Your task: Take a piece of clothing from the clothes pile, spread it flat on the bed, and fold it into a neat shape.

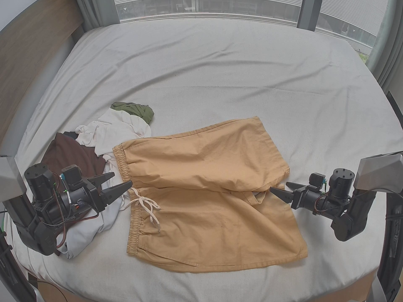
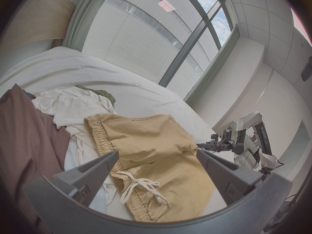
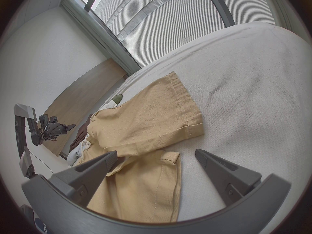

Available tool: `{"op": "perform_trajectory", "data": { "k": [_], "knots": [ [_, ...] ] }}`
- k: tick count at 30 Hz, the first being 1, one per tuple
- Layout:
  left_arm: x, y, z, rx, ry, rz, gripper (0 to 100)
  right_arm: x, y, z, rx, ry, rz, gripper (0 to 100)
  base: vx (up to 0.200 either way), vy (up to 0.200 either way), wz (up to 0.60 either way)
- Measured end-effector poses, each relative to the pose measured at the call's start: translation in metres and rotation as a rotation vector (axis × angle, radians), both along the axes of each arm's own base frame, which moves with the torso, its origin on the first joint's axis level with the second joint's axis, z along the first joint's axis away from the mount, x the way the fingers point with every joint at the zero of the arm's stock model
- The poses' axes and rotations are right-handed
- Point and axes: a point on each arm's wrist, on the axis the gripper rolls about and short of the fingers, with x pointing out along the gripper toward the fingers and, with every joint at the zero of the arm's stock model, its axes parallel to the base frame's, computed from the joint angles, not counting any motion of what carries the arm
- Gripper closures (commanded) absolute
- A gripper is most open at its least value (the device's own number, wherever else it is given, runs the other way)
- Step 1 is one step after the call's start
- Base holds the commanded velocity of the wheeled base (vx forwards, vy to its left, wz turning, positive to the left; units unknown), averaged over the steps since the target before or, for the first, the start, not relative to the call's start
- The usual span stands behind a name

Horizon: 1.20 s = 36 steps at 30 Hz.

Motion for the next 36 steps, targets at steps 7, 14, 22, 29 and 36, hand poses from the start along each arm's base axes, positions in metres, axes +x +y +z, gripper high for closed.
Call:
{"op": "perform_trajectory", "data": {
  "k": [7,14,22,29,36],
  "knots": [
    [0.0,0.0,0.0,0.0,-0.001,-0.001,0,0.002,0.003,-0.007,-0.002,0.015,0.006,100,0.0,0.0,0.0],
    [0.001,0.0,0.001,0.0,-0.007,0.0,0,0.005,0.003,-0.012,-0.003,0.021,0.006,100,0.0,0.0,0.0],
    [0.001,0.001,0.0,0.0,-0.001,0.003,0,0.002,-0.01,-0.004,-0.012,0.006,-0.029,100,0.0,0.0,0.0],
    [-0.001,0.001,-0.002,0.001,0.009,-0.001,0,-0.001,-0.019,-0.002,-0.017,0.01,-0.053,100,0.0,0.0,0.0],
    [-0.005,0.002,-0.006,0.001,0.033,-0.008,0,-0.004,-0.024,-0.004,-0.057,-0.005,-0.057,100,0.0,0.0,0.0]
  ]
}}
